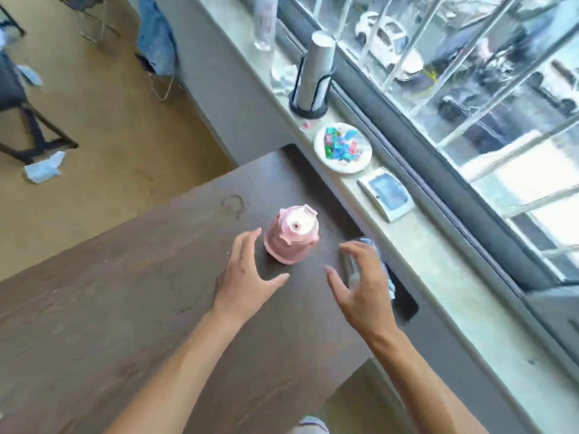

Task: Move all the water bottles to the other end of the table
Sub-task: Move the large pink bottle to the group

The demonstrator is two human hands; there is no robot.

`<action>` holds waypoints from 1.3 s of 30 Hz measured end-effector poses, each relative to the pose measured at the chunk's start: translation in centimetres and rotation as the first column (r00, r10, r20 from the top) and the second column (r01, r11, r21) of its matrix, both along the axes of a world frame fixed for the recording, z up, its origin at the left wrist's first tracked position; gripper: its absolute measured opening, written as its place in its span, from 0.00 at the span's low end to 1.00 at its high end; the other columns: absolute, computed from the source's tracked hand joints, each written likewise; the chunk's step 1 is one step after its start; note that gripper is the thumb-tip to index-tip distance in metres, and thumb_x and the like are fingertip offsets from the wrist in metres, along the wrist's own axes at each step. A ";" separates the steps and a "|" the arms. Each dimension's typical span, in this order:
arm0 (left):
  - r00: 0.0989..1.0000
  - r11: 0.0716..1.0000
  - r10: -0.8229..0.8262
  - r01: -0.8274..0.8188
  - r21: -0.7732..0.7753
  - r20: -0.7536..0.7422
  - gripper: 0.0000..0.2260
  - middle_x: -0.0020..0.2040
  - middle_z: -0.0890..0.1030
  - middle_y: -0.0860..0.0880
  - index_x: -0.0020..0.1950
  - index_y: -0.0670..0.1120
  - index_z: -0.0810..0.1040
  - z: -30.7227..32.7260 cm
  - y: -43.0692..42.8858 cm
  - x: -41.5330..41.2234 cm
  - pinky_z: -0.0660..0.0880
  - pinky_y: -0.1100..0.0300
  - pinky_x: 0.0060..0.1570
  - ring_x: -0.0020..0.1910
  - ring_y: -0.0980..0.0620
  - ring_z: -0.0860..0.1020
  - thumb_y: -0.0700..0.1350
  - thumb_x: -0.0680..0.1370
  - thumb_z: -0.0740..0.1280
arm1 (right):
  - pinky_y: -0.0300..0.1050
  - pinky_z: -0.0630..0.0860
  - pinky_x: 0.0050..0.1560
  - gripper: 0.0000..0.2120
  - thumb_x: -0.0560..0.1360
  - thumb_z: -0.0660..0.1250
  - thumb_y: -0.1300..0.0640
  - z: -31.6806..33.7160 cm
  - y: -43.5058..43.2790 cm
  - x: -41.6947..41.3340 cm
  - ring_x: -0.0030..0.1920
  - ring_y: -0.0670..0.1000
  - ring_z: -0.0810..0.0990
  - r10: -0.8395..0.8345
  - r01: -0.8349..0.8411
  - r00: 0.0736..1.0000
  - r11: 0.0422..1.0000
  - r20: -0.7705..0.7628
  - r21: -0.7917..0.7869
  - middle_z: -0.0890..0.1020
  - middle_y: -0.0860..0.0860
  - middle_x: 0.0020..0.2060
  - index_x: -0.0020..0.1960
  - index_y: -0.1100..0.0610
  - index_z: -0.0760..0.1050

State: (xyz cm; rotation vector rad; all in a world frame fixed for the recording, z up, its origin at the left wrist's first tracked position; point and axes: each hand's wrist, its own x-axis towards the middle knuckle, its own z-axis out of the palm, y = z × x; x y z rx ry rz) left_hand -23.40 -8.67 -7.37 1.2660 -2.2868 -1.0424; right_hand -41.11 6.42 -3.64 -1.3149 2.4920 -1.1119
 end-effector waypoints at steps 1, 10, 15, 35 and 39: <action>1.000 0.999 -0.001 0.000 0.037 0.007 0.48 0.76 0.70 0.49 0.80 0.49 0.65 -0.8 0.0 -1.7 0.75 0.47 0.70 0.74 0.46 0.72 0.56 0.65 0.85 | 0.38 0.69 0.70 0.21 0.71 0.81 0.63 -0.5 1.0 -1.4 0.61 0.55 0.80 -0.014 0.015 1.000 0.999 -0.019 0.032 0.83 0.56 0.58 0.62 0.62 0.79; 0.975 0.980 0.188 -0.180 0.080 -0.118 0.51 0.74 0.73 0.50 0.80 0.52 0.62 -4.9 -0.1 -8.7 0.76 0.49 0.69 0.72 0.47 0.75 0.60 0.62 0.83 | 0.54 0.75 0.70 0.25 0.74 0.79 0.56 -4.5 1.5 -6.3 0.65 0.53 0.79 0.069 -0.118 0.979 0.959 0.194 0.256 0.81 0.52 0.65 0.69 0.57 0.76; 0.974 0.983 0.182 -0.175 0.058 -0.137 0.51 0.72 0.75 0.49 0.80 0.51 0.64 -4.9 -0.2 -8.0 0.72 0.60 0.64 0.69 0.49 0.77 0.65 0.62 0.79 | 0.46 0.75 0.71 0.36 0.76 0.75 0.59 -4.8 -5.0 -4.6 0.72 0.42 0.73 0.177 -0.287 0.860 0.943 0.480 0.167 0.72 0.46 0.77 0.81 0.54 0.65; 0.497 0.494 0.842 -0.867 -0.070 -0.210 0.47 0.71 0.76 0.54 0.77 0.42 0.68 0.6 7.5 33.8 0.65 0.73 0.69 0.70 0.64 0.72 0.58 0.64 0.81 | 0.32 0.65 0.71 0.39 0.69 0.62 0.58 -0.1 -13.1 37.5 0.74 0.44 0.71 0.762 -0.925 0.308 0.379 0.570 -0.007 0.70 0.29 0.72 0.75 0.33 0.60; 0.368 0.346 0.920 -0.925 -0.157 -0.138 0.45 0.69 0.77 0.51 0.76 0.41 0.69 -0.1 9.6 42.3 0.70 0.66 0.65 0.66 0.56 0.74 0.52 0.63 0.83 | 0.39 0.67 0.73 0.42 0.68 0.66 0.62 -0.9 -13.4 47.3 0.71 0.47 0.74 0.812 -0.975 0.193 0.222 0.551 0.015 0.74 0.35 0.69 0.75 0.32 0.62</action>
